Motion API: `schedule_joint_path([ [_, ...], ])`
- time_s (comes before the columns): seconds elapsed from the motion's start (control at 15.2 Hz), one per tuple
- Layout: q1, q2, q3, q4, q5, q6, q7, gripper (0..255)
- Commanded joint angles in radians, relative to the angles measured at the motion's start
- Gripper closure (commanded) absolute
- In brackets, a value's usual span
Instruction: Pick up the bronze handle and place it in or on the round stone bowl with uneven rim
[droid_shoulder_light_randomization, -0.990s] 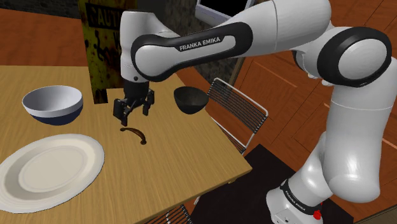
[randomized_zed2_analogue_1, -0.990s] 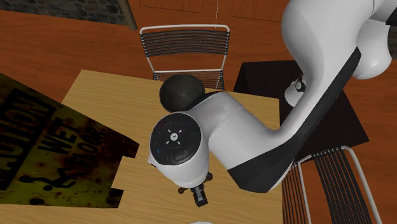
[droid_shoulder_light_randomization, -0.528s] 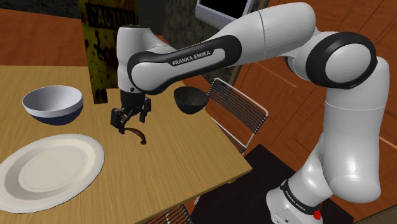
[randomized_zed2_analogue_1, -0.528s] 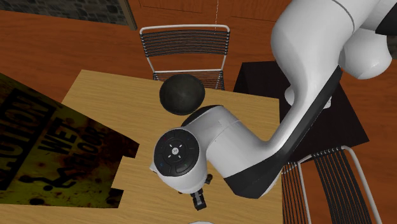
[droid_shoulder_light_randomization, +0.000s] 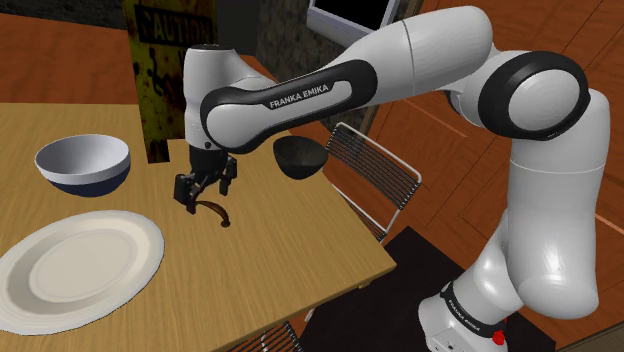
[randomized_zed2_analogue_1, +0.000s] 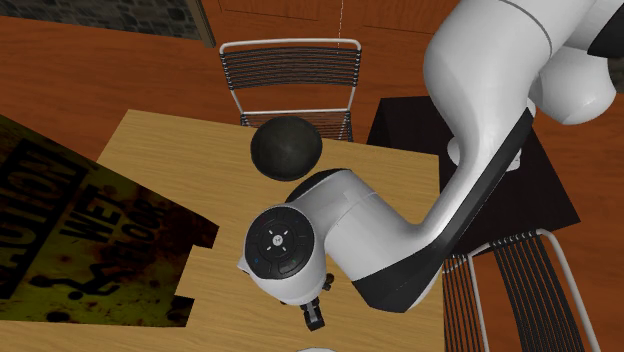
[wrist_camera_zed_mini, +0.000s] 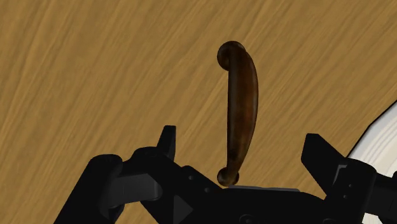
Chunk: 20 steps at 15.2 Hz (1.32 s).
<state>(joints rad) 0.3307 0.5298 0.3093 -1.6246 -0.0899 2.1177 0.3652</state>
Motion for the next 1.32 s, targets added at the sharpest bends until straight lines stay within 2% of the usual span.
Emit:
schedule_joint_path([
  [0.0,0.000,0.000,0.000,0.000,0.000,0.000,0.000,255],
  [0.59,0.000,0.000,0.000,0.000,0.000,0.000,0.000,255],
  [1.25,-0.005,-0.053,0.010,0.057,0.016,-0.109,-0.004,255],
])
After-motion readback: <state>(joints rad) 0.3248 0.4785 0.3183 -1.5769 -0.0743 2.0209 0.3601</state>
